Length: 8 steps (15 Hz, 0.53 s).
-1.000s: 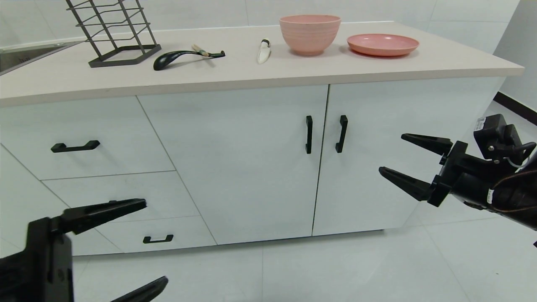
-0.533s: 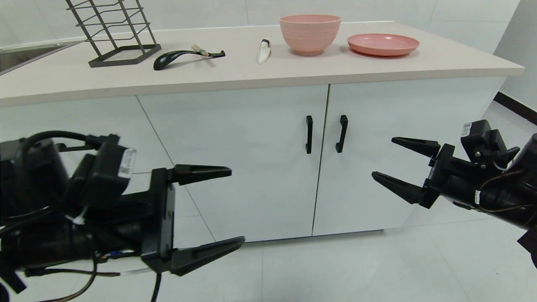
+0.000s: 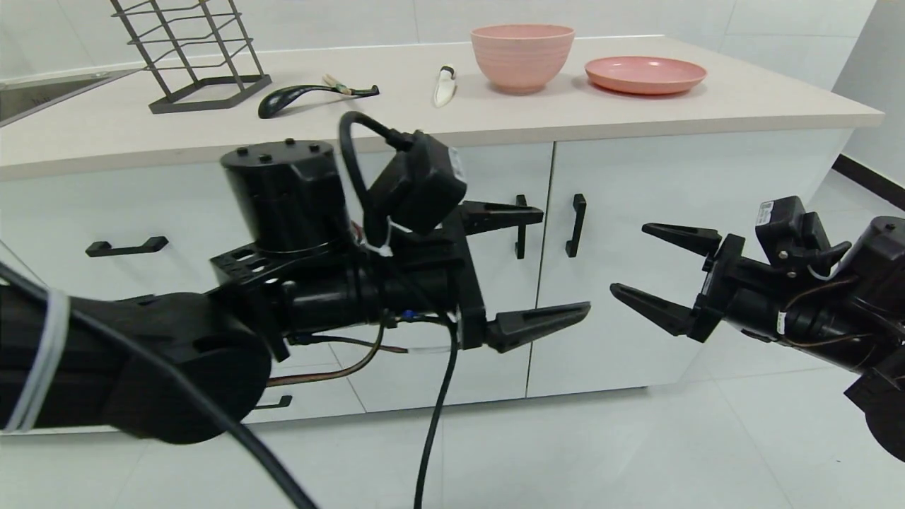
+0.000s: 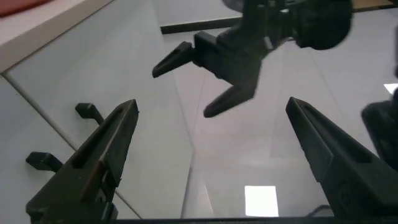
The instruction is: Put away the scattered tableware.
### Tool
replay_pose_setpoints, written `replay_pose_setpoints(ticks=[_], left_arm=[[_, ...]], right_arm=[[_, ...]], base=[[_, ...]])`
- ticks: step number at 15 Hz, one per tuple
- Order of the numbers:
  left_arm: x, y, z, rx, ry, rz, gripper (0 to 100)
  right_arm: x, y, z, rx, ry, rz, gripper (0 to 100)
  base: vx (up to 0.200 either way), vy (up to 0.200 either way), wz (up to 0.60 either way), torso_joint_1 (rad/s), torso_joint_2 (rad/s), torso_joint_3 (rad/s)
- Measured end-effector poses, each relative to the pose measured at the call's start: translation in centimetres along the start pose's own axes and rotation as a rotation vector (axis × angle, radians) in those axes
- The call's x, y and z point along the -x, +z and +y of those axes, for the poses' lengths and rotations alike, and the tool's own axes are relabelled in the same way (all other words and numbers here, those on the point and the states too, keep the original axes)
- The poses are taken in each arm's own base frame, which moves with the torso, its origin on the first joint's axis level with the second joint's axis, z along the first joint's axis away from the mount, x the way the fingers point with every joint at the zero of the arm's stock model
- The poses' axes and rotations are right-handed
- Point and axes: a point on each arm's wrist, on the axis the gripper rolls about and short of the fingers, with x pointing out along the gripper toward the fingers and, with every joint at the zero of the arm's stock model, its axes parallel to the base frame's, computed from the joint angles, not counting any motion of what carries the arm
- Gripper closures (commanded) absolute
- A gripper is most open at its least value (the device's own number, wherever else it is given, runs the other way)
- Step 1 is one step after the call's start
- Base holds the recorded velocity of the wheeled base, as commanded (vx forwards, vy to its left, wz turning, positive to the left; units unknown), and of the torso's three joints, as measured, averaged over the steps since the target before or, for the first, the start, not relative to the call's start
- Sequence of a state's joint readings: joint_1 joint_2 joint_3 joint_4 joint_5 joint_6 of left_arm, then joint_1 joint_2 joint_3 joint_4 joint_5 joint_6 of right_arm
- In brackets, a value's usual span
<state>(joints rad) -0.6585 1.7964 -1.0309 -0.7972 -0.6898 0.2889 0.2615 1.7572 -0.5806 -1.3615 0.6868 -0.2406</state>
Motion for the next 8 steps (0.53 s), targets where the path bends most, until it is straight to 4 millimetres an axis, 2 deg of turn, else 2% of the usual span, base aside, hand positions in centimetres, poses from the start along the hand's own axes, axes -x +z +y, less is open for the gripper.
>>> replay_pose_setpoints(ticks=[4, 8], left_arm=[[-3.4, -2.2, 2.0, 0.061, 0.063, 0.06, 0], [-4.7, -3.1, 2.9, 0.077, 0.062, 0.092, 0]], right_arm=[[-2.1, -0.6, -1.4, 0.024, 0.017, -0.034, 0], [-4.2, -2.5, -2.6, 0.026, 0.026, -0.035, 0]], base=[[0.0, 0.0, 0.0, 0.0, 0.0, 0.0], [0.0, 0.0, 0.0, 0.0, 0.0, 0.0]])
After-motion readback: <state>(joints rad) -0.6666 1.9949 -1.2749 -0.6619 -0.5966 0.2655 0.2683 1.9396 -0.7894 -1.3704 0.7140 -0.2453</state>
